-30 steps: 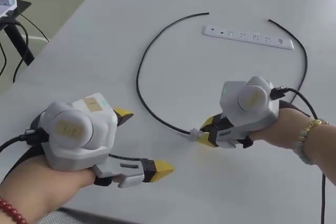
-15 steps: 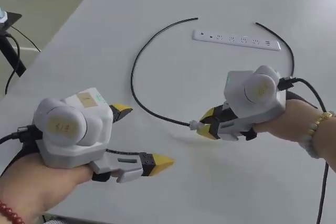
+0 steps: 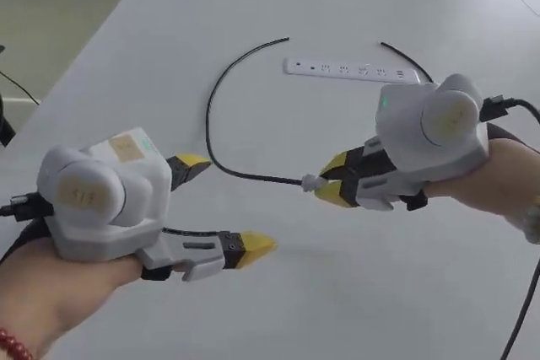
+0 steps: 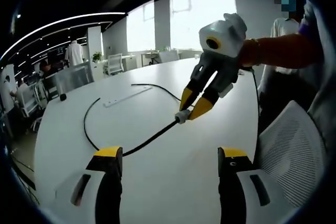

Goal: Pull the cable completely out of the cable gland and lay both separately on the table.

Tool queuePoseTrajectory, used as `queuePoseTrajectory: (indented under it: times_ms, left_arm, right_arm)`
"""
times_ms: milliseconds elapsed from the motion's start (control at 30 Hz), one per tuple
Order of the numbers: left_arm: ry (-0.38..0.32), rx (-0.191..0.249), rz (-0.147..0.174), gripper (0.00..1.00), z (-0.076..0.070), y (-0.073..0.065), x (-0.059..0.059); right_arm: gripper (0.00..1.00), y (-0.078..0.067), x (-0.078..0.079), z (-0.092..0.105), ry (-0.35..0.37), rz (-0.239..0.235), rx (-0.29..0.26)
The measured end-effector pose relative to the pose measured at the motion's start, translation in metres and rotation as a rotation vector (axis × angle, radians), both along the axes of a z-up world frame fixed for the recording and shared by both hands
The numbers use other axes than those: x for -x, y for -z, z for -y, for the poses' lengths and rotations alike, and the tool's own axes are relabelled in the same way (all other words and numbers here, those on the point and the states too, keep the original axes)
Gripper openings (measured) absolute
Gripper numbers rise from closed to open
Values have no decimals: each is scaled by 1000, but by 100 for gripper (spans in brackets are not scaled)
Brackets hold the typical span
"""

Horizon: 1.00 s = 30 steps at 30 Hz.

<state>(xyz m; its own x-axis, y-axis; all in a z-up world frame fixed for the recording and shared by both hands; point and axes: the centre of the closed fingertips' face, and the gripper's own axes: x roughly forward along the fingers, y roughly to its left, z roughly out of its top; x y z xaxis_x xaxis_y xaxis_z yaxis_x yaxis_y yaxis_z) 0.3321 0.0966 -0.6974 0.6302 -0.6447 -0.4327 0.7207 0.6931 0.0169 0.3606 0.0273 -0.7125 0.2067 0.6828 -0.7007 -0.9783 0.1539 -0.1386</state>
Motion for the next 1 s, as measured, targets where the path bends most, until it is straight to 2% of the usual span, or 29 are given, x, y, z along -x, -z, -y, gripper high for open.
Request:
queuePoseTrajectory:
  times_ms: [33, 100, 167, 200, 233, 267, 333, 367, 400, 433, 533, 567, 633, 700, 767, 800, 867, 900, 1000]
  left_arm:
    - [14, 0, 15, 74, 3, -3, -1]
    - [44, -8, 50, 66, 7, -10, -3]
    - [60, -7, 60, 60, 10, -15, -4]
    - [82, -9, 78, 59, 13, -19, -5]
    - [91, -23, 86, 55, 14, -19, -6]
    - [131, -47, 112, 53, 18, -21, -5]
    - [163, -79, 109, 50, 22, -18, -4]
    - [193, -96, 137, 49, 25, -19, -5]
    - [200, -106, 128, 48, 25, -17, -4]
    - [231, -138, 130, 46, 28, -14, -3]
    - [270, -175, 158, 44, 33, -14, -5]
    - [290, -174, 177, 42, 38, -16, -5]
    - [312, -185, 173, 41, 43, -16, -6]
    - [355, -218, 211, 39, 51, -20, -7]
    - [378, -227, 213, 38, 58, -21, -8]
    - [385, -240, 229, 38, 59, -22, -10]
    - [409, -242, 236, 36, 64, -25, -10]
    - [428, -249, 261, 35, 67, -28, -11]
    - [454, -256, 262, 32, 71, -29, -9]
  right_arm:
    - [7, -1, 1, 0, 0, 1, -1]
    - [7, -4, 3, 1, 0, 8, -1]
    - [7, -5, 4, 1, 2, 10, -3]
    - [7, -6, 5, 1, 1, 11, -3]
    - [7, -7, 6, 1, 1, 9, -5]
    - [7, -8, 6, 1, 3, 12, -8]
    - [7, -8, 7, 1, 5, 11, -7]
    - [7, -9, 8, 2, 5, 15, -8]
    - [7, -9, 9, 2, 7, 11, -10]
    - [7, -10, 11, 2, 6, 9, -11]
    - [7, -11, 15, 2, 4, 12, -11]
    - [7, -12, 16, 3, 3, 16, -11]
    - [7, -13, 17, 3, 3, 14, -13]
    - [7, -17, 20, 3, 2, 18, -20]
    - [7, -20, 23, 4, 3, 21, -24]
    - [7, -21, 24, 4, 3, 21, -26]
    - [7, -24, 26, 5, 3, 25, -32]
    - [7, -25, 26, 5, 4, 26, -32]
    - [7, -30, 26, 6, 8, 30, -39]
